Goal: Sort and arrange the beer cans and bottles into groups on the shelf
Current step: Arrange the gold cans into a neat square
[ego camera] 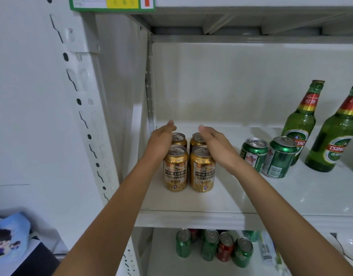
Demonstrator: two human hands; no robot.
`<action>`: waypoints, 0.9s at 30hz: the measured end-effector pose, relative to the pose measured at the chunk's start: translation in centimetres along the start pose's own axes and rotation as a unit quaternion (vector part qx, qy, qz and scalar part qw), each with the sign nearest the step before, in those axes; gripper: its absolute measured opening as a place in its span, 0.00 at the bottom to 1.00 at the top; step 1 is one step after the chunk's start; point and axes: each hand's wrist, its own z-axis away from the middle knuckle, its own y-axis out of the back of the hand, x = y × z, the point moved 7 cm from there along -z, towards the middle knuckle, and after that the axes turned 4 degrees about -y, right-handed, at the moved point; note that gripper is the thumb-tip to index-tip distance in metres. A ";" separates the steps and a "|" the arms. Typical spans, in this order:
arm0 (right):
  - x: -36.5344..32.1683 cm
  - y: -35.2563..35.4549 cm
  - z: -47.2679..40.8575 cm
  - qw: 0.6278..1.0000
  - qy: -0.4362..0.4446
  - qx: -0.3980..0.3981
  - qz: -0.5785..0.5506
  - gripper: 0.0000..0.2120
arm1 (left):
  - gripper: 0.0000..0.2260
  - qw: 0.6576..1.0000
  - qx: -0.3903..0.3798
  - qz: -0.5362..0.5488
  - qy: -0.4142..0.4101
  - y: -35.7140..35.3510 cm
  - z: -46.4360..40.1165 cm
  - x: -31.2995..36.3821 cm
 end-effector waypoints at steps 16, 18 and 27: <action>6.8 -4.7 1.6 0.926 -0.114 0.017 -0.359 0.44 | 0.30 0.961 0.001 0.259 0.098 -2.3 2.5 -6.6; 6.7 -4.6 1.7 0.934 -0.110 0.007 -0.340 0.43 | 0.30 0.965 0.006 0.245 0.090 -1.9 2.5 -6.6; 1.1 4.1 5.8 0.983 0.141 0.117 -0.019 0.26 | 0.23 0.981 0.024 0.035 -0.188 0.8 3.8 0.7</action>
